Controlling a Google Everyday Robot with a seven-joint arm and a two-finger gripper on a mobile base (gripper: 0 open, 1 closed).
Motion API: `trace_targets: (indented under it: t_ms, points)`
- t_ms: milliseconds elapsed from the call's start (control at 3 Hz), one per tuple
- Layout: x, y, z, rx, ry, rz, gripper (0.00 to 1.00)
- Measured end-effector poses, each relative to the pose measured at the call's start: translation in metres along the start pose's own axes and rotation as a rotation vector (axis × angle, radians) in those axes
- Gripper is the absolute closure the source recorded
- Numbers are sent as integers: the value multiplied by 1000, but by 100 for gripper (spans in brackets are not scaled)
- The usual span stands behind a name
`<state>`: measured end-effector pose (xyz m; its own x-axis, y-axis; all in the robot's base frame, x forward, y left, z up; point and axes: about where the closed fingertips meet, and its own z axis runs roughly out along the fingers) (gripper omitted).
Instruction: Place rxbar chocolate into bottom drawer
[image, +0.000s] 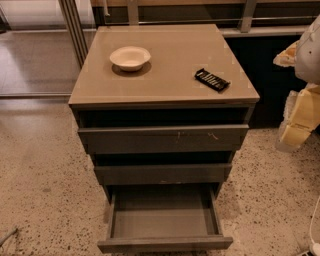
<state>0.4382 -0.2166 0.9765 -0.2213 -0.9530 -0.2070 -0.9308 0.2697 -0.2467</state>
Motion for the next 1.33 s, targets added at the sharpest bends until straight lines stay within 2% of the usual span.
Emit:
trace_targets:
  t_ms: [333, 667, 1000, 1333]
  points:
    - [0, 0, 0, 0, 0, 0, 0]
    - [4, -17, 8, 34, -19, 33, 0]
    - [5, -59, 31, 81, -102, 108, 0]
    - [-9, -108, 59, 121, -220, 157, 0]
